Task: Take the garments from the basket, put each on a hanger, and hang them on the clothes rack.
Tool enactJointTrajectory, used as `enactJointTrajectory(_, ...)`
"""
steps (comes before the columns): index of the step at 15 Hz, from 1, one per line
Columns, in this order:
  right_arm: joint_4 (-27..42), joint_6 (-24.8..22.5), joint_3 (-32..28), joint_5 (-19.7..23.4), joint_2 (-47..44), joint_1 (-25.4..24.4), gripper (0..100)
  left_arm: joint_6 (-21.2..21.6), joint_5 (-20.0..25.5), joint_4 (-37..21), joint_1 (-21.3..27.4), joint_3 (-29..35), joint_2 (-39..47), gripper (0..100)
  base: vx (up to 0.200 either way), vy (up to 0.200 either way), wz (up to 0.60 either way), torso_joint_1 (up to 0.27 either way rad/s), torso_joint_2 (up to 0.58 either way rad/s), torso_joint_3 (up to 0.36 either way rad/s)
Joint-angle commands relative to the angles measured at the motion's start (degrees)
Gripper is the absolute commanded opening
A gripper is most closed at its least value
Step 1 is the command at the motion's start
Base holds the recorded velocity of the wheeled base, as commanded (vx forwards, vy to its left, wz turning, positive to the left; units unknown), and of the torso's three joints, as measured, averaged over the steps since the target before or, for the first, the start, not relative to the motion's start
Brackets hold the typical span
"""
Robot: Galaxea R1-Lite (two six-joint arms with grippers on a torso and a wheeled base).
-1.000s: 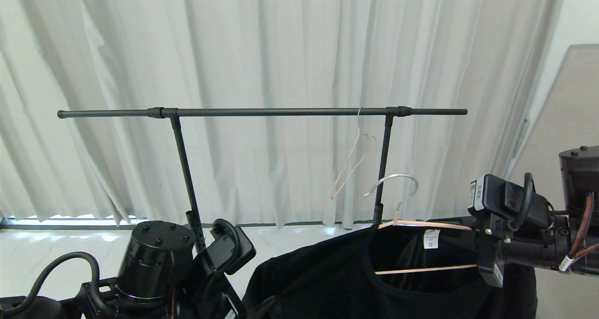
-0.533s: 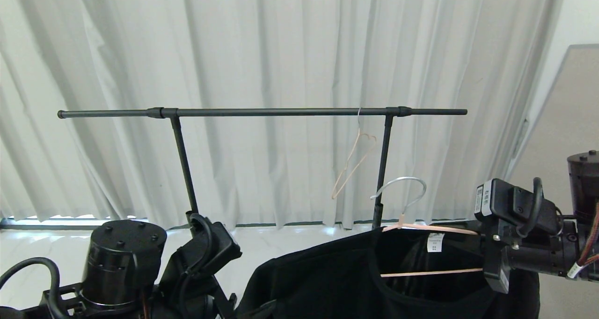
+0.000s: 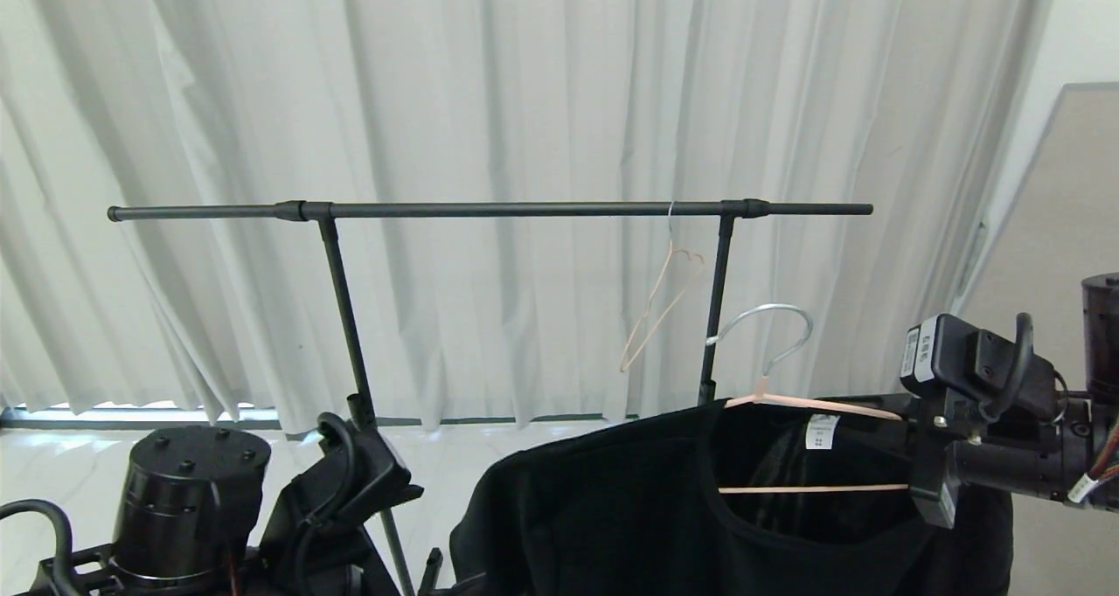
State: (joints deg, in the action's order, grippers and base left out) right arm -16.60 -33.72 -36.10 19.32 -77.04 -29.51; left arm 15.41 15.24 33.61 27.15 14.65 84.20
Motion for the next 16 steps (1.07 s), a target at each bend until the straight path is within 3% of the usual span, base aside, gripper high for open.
enactJointTrajectory(1, 0.0, 0.3, 0.0, 0.0, 1.1, -0.9, 0, 0.1, 0.0, 0.0, -0.3, 1.1, 4.0, 100, 0.0, 0.0, 0.0, 0.0, 0.0, 0.0)
enactJointTrajectory(3, 0.1, 1.1, 0.1, -0.1, 2.2, -1.2, 0, 0.1, -0.1, 0.0, 0.1, 2.1, 5.7, 100, 0.0, 0.0, 0.0, 0.0, 0.0, 0.0)
enactJointTrajectory(4, 0.1, 1.2, 0.1, -0.2, 2.5, -1.2, 0, 0.1, -0.1, 0.0, 0.6, 2.2, 5.8, 0, 0.0, 0.0, 0.0, 0.0, 0.0, 0.0)
enactJointTrajectory(7, 0.1, 1.4, 0.1, -0.2, 2.9, -1.2, 0, 0.1, -2.6, 0.0, 0.9, 2.2, 6.9, 0, 0.0, 0.0, 0.0, 0.0, 0.0, 0.0)
enactJointTrajectory(11, 0.0, 1.9, 0.2, -0.4, 3.6, 1.0, 0, -0.4, -14.0, 0.0, -3.8, 2.5, 8.3, 0, 0.0, 0.0, 0.0, 0.0, 0.0, 0.0)
enactJointTrajectory(13, 0.0, 2.2, 0.3, -0.3, 4.2, 2.9, 0, -0.4, -14.3, 0.0, -6.8, 2.7, 7.7, 0, 0.0, 0.0, 0.0, 0.0, 0.0, 0.0)
enactJointTrajectory(16, 0.0, 4.6, 0.1, -0.6, 4.4, 3.7, 0, 0.0, -14.4, 0.1, -6.3, 2.8, 7.0, 0, 0.0, 0.0, 0.0, 0.0, 0.0, 0.0)
